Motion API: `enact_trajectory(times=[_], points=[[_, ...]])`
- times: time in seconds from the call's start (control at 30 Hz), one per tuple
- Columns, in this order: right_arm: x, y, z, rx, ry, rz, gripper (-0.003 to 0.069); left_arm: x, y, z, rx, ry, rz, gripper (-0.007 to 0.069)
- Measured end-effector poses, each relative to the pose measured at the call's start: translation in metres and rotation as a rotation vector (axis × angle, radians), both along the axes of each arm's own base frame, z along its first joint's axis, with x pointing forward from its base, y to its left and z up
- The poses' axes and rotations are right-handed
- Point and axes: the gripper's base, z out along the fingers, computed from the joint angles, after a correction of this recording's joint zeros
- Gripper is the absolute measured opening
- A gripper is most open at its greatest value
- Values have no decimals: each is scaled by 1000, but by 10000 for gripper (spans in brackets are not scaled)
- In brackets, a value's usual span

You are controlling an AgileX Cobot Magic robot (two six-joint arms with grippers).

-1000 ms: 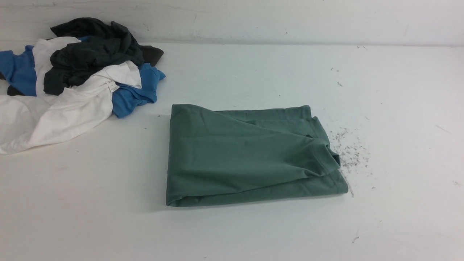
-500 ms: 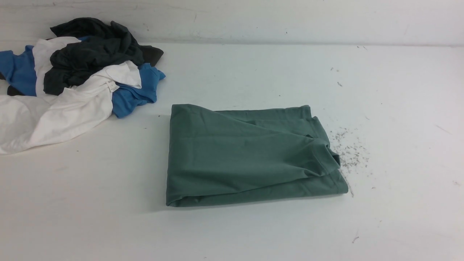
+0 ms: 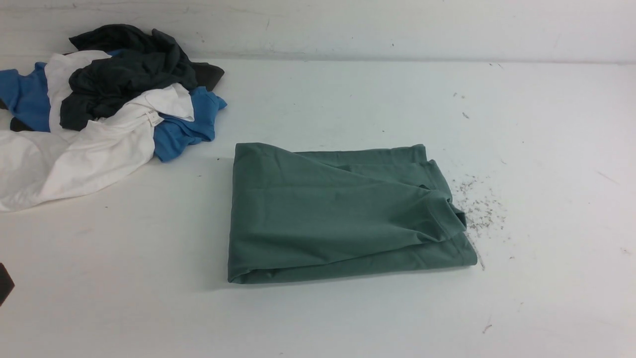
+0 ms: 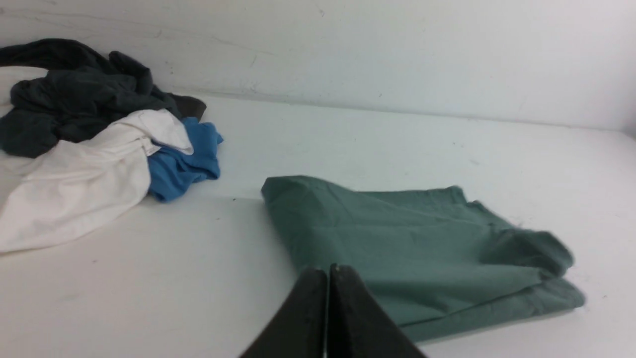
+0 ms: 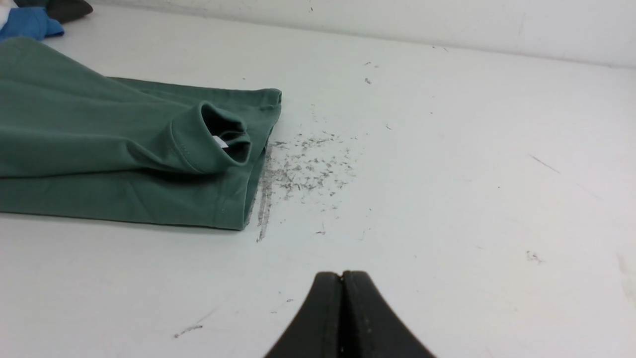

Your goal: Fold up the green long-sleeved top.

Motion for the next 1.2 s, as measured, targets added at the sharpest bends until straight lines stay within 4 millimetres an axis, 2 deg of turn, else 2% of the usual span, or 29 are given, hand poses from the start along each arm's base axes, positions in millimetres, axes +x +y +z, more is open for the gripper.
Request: enact_trajectory(times=[0.13, 0.17, 0.2, 0.23, 0.37, 0.4, 0.57, 1.2], points=[[0, 0, 0, 0, 0, 0, -15, 2, 10, -45, 140, 11, 93, -4], [0, 0, 0, 0, 0, 0, -15, 3, 12, -51, 154, 2, 110, -4], [0, 0, 0, 0, 0, 0, -15, 2, 14, -66, 169, -7, 143, -4], [0, 0, 0, 0, 0, 0, -15, 3, 15, -68, 173, -15, 150, -4], [0, 0, 0, 0, 0, 0, -15, 9, 20, -113, 173, 3, 241, -4], [0, 0, 0, 0, 0, 0, -15, 10, 20, -118, 173, 17, 243, -4], [0, 0, 0, 0, 0, 0, -15, 9, 19, -124, 206, 57, 208, -4], [0, 0, 0, 0, 0, 0, -15, 9, 18, -125, 226, 66, 196, -4]])
